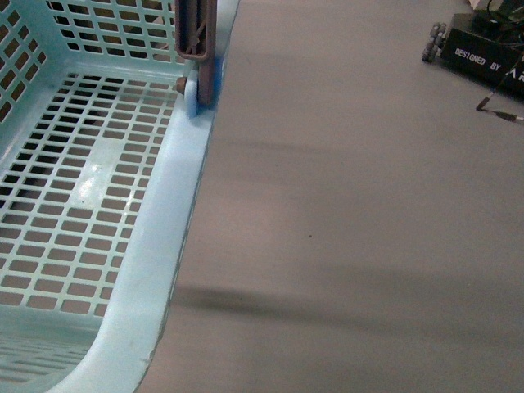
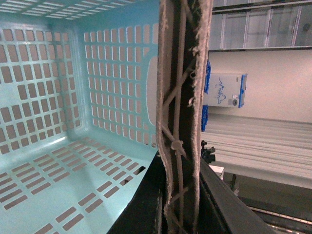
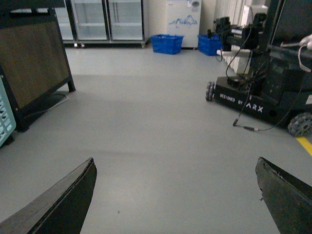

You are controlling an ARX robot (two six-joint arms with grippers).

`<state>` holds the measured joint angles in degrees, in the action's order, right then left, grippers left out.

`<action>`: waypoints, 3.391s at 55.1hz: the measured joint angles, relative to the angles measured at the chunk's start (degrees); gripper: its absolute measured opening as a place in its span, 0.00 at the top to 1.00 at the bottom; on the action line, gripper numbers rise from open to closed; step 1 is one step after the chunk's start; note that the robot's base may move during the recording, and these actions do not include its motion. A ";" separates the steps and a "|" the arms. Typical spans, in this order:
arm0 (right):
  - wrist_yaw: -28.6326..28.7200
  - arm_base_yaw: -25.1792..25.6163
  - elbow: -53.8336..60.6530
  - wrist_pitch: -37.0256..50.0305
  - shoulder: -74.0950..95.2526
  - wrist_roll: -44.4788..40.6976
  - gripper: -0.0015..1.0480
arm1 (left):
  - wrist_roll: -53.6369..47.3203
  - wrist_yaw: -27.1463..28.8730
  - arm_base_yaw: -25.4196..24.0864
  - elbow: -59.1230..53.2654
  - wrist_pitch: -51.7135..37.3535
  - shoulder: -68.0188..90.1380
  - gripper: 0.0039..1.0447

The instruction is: Pick mango and avocado into basket

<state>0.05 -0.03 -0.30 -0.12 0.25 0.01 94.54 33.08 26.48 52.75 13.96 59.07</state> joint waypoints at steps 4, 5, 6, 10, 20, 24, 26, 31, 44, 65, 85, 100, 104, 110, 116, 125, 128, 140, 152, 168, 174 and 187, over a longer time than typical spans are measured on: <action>0.00 0.00 0.00 0.00 0.00 0.00 0.07 | 0.00 0.00 0.00 0.00 0.00 0.00 0.88; 0.00 0.00 0.00 0.00 0.00 0.00 0.07 | 0.02 0.00 0.00 0.00 0.00 0.00 0.88; 0.00 0.00 0.00 0.00 0.00 0.00 0.07 | 0.02 0.00 0.00 0.00 0.00 0.00 0.88; 0.00 0.00 0.00 0.00 0.00 0.00 0.07 | 0.00 -0.02 0.00 0.00 0.00 0.00 0.88; 0.00 0.00 0.00 0.00 0.00 0.00 0.07 | 0.02 0.00 0.00 0.04 0.00 0.00 0.88; 0.00 0.00 0.00 0.00 0.00 0.00 0.07 | 0.00 0.00 0.00 0.09 0.00 0.00 0.88; 0.00 0.00 0.00 0.00 0.00 0.00 0.07 | 0.00 0.02 0.00 0.09 0.00 0.00 0.88; 0.00 0.00 0.00 0.00 0.00 0.00 0.07 | 0.02 0.00 0.00 0.09 0.00 0.00 0.88; 0.02 0.00 0.00 0.00 0.00 0.00 0.07 | 0.02 -0.02 0.00 0.11 0.00 0.00 0.88; 0.02 0.00 0.00 0.00 0.00 0.00 0.07 | 0.00 0.00 0.00 0.17 0.00 0.00 0.88; 0.02 0.00 -0.02 0.00 0.00 0.00 0.07 | 0.00 0.02 0.00 0.28 0.02 0.00 0.88; 0.00 0.00 -0.02 0.00 0.00 0.00 0.07 | 0.00 0.02 0.00 0.39 0.00 -0.02 0.88; 0.00 0.00 -0.02 0.00 0.00 0.00 0.07 | 0.00 0.11 0.00 0.42 0.00 -0.11 0.88; 0.00 0.00 -0.02 0.00 0.00 0.00 0.07 | 0.00 0.15 0.00 0.44 0.00 -0.13 0.88; 0.00 0.00 -0.02 0.00 0.00 0.00 0.07 | 0.00 0.13 0.00 0.44 0.00 -0.13 0.88; 0.00 0.00 -0.02 0.00 0.00 0.00 0.07 | 0.00 0.13 0.00 0.44 0.00 -0.13 0.88; 0.00 0.00 -0.02 0.00 0.00 0.00 0.07 | 0.00 0.11 0.00 0.44 0.00 -0.13 0.88; -0.04 0.00 -0.02 0.00 0.00 0.00 0.07 | 0.07 0.09 0.00 0.44 0.00 -0.13 0.88; -0.20 0.00 -0.02 0.00 0.00 0.00 0.07 | 0.24 -0.98 0.44 0.44 0.00 0.04 0.88; -0.17 0.00 -0.02 0.00 0.00 0.00 0.07 | -0.04 0.22 0.20 0.42 0.02 0.04 0.89; -0.13 0.00 -0.02 -0.02 0.00 0.00 0.07 | -0.07 0.31 0.07 0.42 0.02 0.04 0.89; -0.17 0.00 -0.02 0.02 0.00 0.00 0.07 | 0.02 -0.17 0.15 0.42 0.04 0.07 0.89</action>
<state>-0.12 -0.03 -0.32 -0.10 0.25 0.01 94.56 32.91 26.63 53.17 14.00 59.13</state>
